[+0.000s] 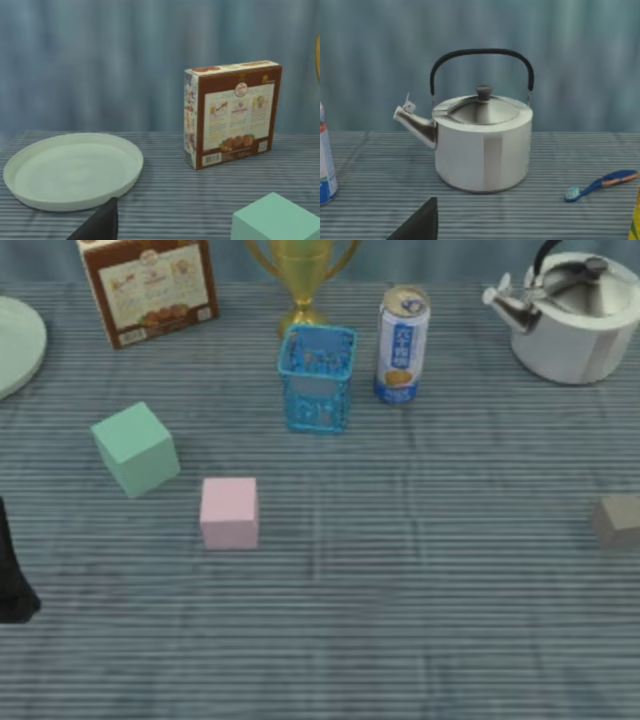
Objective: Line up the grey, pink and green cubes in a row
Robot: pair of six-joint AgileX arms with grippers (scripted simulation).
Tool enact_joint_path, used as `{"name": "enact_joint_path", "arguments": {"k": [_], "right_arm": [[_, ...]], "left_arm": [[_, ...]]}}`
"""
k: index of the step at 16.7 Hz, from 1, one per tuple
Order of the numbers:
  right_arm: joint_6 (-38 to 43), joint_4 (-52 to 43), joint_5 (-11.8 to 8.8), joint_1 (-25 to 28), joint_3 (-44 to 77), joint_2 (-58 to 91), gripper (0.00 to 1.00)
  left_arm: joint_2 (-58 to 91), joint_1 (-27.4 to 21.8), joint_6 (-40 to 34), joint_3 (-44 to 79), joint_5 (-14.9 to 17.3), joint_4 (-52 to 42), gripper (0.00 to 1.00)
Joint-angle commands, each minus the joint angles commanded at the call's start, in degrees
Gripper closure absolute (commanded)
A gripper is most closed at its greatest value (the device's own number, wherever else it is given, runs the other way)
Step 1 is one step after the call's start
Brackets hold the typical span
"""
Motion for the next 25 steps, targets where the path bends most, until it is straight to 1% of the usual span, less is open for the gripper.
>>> {"name": "enact_joint_path", "arguments": {"k": [4,8,12,20,25], "right_arm": [[0.0,-1.2,0.0,0.1,1.7,1.8,0.0],[-0.4,-7.9,0.0,0.7,11.5,12.5,0.0],[-1.2,-18.8,-0.1,1.8,26.2,32.2,0.0],[-3.1,-44.3,0.4,4.0,57.7,80.8,0.0],[-3.7,-55.9,0.4,5.0,73.9,101.6,0.0]], "left_arm": [[0.0,0.0,0.0,0.0,0.0,0.0,0.0],[0.0,0.0,0.0,0.0,0.0,0.0,0.0],[0.0,0.0,0.0,0.0,0.0,0.0,0.0],[0.0,0.0,0.0,0.0,0.0,0.0,0.0],[0.0,0.0,0.0,0.0,0.0,0.0,0.0]]}}
